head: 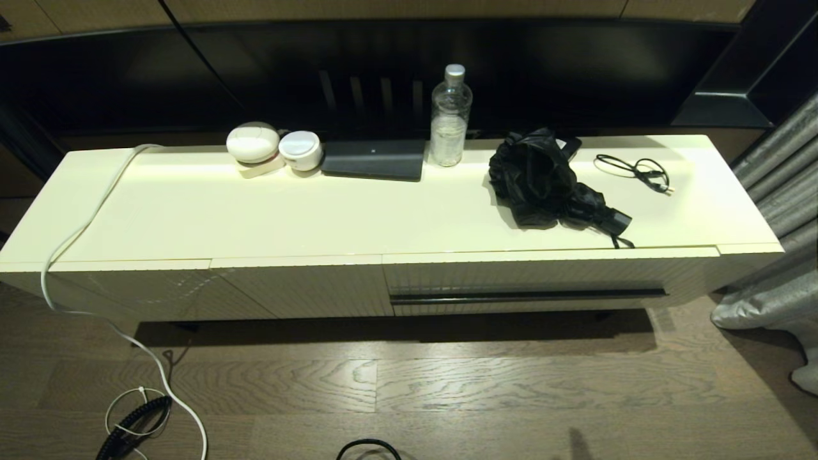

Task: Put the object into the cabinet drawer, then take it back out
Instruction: Open the drawer

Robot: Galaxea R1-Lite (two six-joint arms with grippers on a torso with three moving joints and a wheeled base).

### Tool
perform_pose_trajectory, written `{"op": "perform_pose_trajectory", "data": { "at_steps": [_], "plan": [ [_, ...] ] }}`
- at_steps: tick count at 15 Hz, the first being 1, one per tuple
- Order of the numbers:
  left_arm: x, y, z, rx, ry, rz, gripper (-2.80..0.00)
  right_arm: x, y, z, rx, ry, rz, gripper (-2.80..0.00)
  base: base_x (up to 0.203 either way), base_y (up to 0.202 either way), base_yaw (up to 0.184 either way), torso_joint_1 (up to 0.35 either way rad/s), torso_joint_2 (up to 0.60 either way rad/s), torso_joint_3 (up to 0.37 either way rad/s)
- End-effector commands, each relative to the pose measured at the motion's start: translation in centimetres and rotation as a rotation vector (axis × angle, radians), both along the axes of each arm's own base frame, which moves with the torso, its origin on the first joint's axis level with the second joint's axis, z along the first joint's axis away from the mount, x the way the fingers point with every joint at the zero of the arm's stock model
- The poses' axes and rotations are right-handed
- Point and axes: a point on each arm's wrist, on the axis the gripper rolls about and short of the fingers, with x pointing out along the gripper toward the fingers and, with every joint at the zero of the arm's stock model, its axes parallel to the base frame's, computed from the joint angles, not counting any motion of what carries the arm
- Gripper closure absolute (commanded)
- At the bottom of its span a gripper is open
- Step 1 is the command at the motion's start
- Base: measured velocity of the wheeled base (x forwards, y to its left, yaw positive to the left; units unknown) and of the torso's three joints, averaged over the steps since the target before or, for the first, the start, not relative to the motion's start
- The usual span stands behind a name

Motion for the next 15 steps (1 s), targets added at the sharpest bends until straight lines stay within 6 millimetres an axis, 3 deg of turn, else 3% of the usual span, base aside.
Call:
{"op": "perform_pose_trajectory", "data": {
  "at_steps": [1, 7, 12, 15],
  "plan": [
    [0.0, 0.0, 0.0, 0.0, -0.001, 0.001, 0.0, 3.8, 0.8, -1.5, -0.144, 0.219, 0.08, 0.0, 0.0, 0.0, 0.0, 0.0, 0.0, 0.0],
    [0.0, 0.0, 0.0, 0.0, -0.002, 0.001, 0.0, 9.9, 3.3, -5.9, -0.296, 0.584, 0.253, 0.0, 0.0, 0.0, 0.0, 0.0, 0.0, 0.0],
    [0.0, 0.0, 0.0, 0.0, -0.002, 0.001, 0.0, 13.3, 7.6, -10.4, -0.396, 0.73, 0.436, 0.0, 0.0, 0.0, 0.0, 0.0, 0.0, 0.0],
    [0.0, 0.0, 0.0, 0.0, -0.002, 0.001, 0.0, 15.1, 9.2, -14.4, -0.402, 0.776, 0.492, 0.0, 0.0, 0.0, 0.0, 0.0, 0.0, 0.0]
  ]
}}
